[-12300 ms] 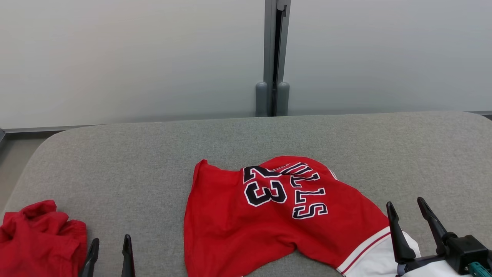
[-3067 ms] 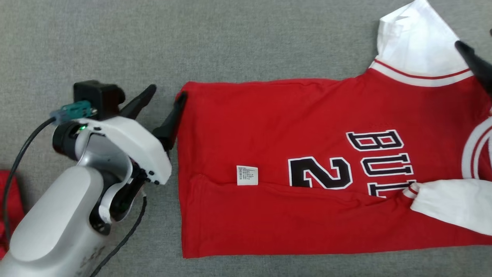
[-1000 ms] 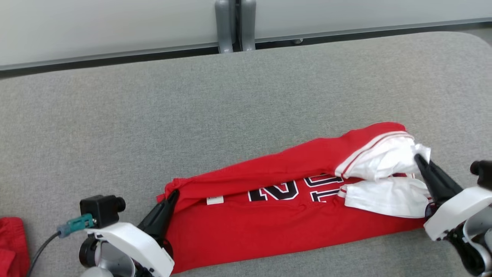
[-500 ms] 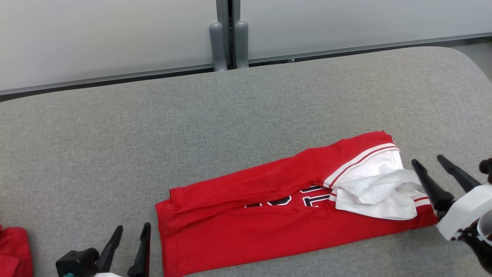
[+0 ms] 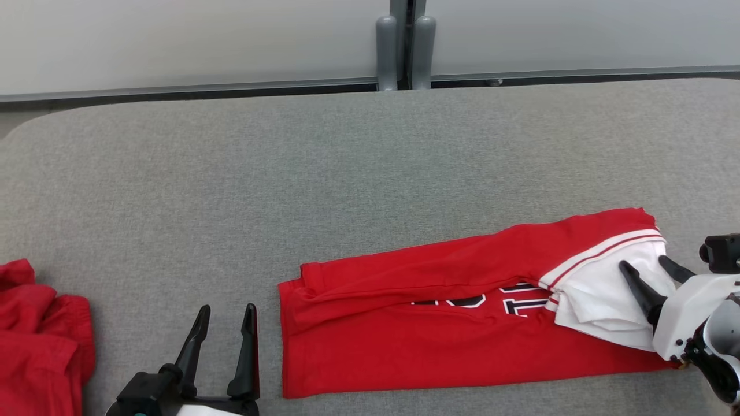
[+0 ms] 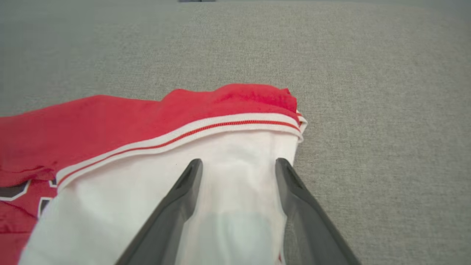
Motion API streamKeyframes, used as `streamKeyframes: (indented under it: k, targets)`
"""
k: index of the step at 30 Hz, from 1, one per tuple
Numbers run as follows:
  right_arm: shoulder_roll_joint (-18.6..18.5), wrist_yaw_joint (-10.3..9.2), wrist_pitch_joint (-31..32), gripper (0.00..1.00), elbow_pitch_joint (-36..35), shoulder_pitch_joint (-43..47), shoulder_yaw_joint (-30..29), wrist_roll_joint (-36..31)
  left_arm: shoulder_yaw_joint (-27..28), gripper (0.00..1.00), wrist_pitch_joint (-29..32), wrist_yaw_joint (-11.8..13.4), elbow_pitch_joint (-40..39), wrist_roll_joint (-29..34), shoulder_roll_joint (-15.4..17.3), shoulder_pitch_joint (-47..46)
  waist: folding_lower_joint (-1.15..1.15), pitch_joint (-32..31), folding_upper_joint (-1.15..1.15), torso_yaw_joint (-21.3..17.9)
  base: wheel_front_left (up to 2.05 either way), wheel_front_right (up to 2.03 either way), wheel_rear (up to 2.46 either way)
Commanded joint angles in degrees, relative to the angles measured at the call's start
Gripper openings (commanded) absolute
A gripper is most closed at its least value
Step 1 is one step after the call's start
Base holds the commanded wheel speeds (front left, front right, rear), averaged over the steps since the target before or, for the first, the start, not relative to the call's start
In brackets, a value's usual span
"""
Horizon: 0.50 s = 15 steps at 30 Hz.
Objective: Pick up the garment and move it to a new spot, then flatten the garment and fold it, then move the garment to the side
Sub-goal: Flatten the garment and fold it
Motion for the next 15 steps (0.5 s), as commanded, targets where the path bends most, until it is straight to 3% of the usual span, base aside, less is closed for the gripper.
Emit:
streamKeyframes:
  k: [1,15]
  targets:
    - [-0.12,-0.01,0.39,1.00,2.62,-0.89,0.14,-1.70,2.05,1.00,-0.23,-1.75,0.50,1.92,-1.42,0.22,0.00,1.29,0.00,1.79,0.00,0.00,0.00]
    - [-1.69,-0.15,1.50,1.00,10.42,-0.30,-2.25,-4.19,9.05,1.00,-0.25,-8.16,2.85,7.26,-6.39,0.93,0.00,1.63,0.00,3.71,0.00,0.00,0.00]
